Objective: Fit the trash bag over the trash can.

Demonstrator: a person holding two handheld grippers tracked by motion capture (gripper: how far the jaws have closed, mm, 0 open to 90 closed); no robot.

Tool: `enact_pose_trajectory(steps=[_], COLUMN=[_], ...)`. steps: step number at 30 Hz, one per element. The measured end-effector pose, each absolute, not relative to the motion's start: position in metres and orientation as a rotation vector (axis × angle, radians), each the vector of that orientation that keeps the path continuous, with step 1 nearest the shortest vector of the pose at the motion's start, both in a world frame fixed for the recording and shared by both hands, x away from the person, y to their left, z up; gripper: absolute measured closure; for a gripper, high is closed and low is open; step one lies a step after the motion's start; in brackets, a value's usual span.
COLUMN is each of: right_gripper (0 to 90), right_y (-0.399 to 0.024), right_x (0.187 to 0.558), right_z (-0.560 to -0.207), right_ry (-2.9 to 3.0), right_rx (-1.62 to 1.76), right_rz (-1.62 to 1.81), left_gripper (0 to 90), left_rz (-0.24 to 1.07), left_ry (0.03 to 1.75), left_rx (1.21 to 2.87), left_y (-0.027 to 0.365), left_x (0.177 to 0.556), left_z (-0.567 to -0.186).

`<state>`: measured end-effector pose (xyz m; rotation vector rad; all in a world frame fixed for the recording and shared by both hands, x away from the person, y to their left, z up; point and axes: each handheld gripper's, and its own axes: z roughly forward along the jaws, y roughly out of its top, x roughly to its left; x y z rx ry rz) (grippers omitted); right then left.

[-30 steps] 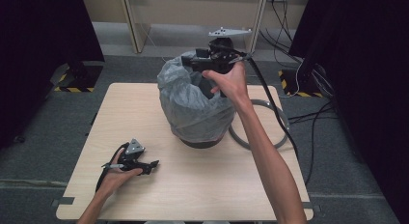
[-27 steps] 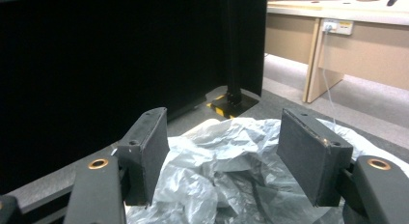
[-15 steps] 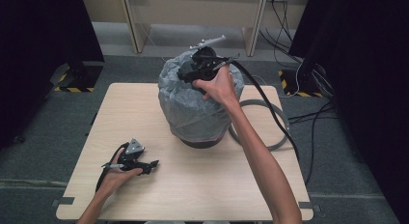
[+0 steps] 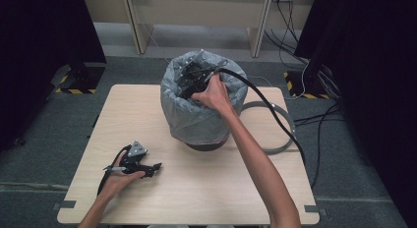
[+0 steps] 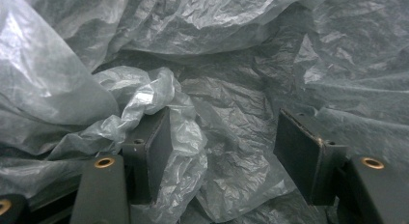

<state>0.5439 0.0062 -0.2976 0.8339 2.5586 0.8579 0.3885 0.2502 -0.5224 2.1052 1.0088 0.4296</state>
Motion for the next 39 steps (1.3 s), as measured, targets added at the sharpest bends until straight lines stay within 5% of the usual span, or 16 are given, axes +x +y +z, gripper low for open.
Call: enact_pose_trajectory(steps=[14, 30, 39], right_gripper=[34.7, 34.2, 33.9], right_y=[-0.035, -0.043, -0.053], right_x=[0.542, 0.591, 0.572], right_z=[-0.243, -0.300, -0.276], right_ry=[2.267, 2.353, 2.301], right_rx=[0.990, 1.270, 1.196], right_rz=[1.249, 0.834, 1.167], left_gripper=[16.4, 16.5, 16.4], left_rz=[0.431, 0.434, 0.437], left_ry=[1.015, 1.018, 1.023], left_rx=[2.101, 2.101, 2.100], left_y=[0.251, 0.252, 0.252], left_x=[0.389, 0.389, 0.389], left_z=[-0.523, -0.523, -0.523])
